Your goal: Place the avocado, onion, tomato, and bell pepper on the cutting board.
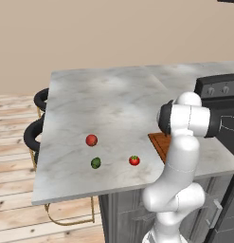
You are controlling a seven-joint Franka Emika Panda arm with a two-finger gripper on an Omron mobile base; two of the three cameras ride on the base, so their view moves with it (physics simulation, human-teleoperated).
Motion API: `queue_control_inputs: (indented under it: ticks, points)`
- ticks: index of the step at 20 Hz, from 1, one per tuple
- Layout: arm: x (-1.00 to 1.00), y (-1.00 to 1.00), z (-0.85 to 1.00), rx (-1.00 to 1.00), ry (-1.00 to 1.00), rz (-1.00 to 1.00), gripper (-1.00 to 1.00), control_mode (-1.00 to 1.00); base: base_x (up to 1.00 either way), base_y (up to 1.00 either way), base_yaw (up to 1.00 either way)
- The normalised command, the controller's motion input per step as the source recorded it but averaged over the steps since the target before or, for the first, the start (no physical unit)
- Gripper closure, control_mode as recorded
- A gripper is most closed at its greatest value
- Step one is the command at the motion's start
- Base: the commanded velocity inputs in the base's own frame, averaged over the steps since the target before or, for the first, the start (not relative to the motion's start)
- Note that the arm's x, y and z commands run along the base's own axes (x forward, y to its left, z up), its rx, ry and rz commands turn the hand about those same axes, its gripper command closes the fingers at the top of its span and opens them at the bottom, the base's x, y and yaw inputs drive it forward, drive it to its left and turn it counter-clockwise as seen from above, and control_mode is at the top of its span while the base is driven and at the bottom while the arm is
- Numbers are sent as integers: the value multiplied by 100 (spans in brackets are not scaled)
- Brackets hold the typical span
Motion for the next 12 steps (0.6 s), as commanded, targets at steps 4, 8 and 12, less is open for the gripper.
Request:
queue_control_inputs:
  ticks: [4, 8, 12]
  points:
    - [-22, 4, 0, 0, 0, 0, -100, -100, 0, 0, 0]
    - [-21, 5, 11, 0, 0, 0, -100, -100, 0, 0, 0]
    - [-20, 18, 9, 0, 0, 0, -100, -100, 0, 0, 0]
